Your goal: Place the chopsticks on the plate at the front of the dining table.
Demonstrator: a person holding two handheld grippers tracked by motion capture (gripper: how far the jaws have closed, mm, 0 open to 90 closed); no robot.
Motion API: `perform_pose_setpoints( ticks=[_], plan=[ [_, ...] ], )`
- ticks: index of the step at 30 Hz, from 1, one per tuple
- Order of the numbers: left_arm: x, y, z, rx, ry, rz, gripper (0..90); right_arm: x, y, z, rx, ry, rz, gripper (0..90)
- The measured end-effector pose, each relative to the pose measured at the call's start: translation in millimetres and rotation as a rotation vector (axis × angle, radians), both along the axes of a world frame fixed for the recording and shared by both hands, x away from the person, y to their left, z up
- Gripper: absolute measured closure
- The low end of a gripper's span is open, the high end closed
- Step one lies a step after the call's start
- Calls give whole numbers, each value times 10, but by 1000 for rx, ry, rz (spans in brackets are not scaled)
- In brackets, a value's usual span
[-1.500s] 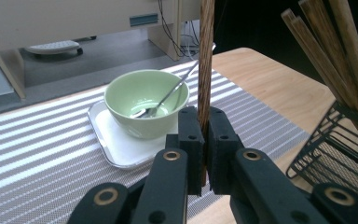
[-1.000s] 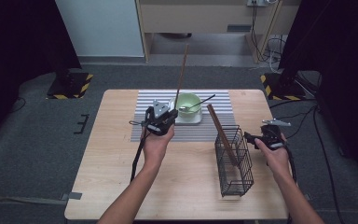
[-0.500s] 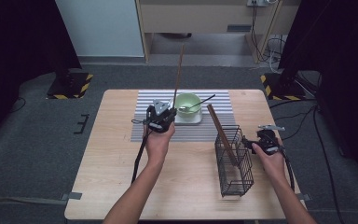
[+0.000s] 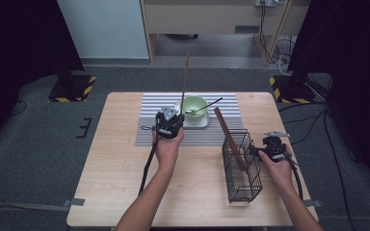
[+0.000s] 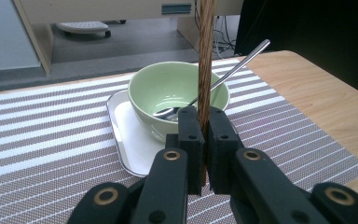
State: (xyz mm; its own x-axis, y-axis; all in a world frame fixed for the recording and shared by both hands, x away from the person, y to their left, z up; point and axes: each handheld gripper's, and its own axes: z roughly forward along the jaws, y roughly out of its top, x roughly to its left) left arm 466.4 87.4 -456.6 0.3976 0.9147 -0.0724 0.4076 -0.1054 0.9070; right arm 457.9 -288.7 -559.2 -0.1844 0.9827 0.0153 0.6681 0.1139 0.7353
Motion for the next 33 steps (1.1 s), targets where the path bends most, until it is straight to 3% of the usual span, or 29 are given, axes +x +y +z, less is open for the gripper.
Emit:
perform_pose_setpoints(
  ticks=[21,33],
  plan=[
    [33,-221,-363,15,49,24,858,0,-1,-8,2,6,-3,52],
    [-37,-234,-453,18,61,40,857,-5,8,-8,3,10,-20,45]
  ],
)
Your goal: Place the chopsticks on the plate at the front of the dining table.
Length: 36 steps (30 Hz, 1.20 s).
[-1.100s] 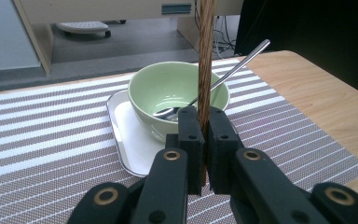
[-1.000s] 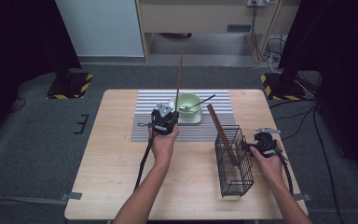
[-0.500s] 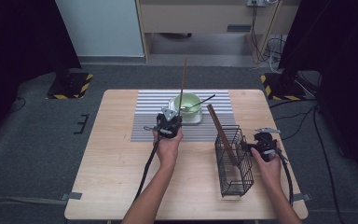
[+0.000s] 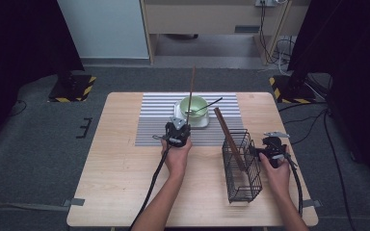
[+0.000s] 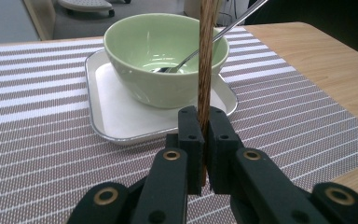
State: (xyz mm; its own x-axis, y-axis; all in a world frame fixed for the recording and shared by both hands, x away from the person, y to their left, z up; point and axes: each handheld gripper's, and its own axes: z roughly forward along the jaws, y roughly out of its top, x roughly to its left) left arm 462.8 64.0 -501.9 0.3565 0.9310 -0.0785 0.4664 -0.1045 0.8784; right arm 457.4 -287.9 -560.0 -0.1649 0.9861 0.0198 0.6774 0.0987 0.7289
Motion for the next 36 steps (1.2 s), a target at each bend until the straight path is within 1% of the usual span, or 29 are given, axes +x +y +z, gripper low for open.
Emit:
perform_pose_setpoints(
  ticks=[4,8,15,25,32,36],
  plan=[
    [-28,41,-32,-4,12,17,857,0,-1,0,-1,-1,0,44],
    [-20,69,-69,8,22,26,857,-2,1,-1,-2,-1,-2,44],
    [0,107,-152,11,32,45,857,-2,1,-1,-1,-1,-2,44],
    [-4,233,-262,4,47,87,857,-2,2,-1,-2,-1,-3,44],
    [-9,247,-297,-4,53,99,857,-1,4,-1,-1,-1,-4,44],
    [6,250,-319,-7,69,104,857,-2,5,-1,0,0,-5,44]
  ],
)
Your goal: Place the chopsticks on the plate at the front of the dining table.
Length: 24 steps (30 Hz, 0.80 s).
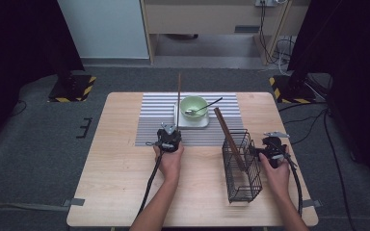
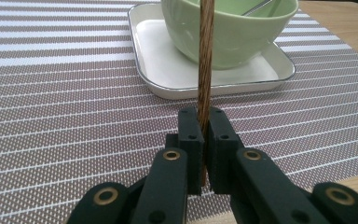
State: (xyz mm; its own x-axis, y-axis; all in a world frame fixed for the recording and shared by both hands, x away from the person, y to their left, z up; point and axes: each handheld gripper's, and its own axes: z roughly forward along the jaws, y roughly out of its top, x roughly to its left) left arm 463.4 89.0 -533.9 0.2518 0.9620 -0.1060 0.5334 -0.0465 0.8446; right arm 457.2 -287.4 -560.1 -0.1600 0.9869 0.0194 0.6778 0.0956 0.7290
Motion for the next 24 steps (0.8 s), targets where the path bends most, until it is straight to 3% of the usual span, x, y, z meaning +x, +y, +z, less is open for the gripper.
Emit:
perform_pose_setpoints(
  ticks=[24],
  plan=[
    [16,-1,-25,-12,26,-5,855,0,0,0,0,0,0,44]
  ],
)
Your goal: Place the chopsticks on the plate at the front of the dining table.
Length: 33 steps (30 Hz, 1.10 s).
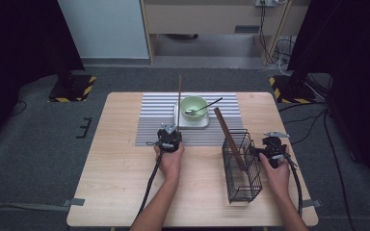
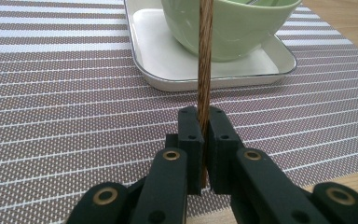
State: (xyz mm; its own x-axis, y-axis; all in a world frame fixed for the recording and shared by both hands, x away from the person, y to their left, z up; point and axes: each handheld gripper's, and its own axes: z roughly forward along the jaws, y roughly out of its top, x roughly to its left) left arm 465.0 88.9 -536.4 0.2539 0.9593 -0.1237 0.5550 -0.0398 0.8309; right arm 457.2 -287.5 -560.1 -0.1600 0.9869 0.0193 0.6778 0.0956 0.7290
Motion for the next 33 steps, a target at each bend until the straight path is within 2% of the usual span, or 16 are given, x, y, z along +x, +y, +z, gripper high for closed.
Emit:
perform_pose_setpoints(
  ticks=[33],
  plan=[
    [-9,25,-7,1,1,-12,854,0,0,0,0,0,0,44]
  ],
)
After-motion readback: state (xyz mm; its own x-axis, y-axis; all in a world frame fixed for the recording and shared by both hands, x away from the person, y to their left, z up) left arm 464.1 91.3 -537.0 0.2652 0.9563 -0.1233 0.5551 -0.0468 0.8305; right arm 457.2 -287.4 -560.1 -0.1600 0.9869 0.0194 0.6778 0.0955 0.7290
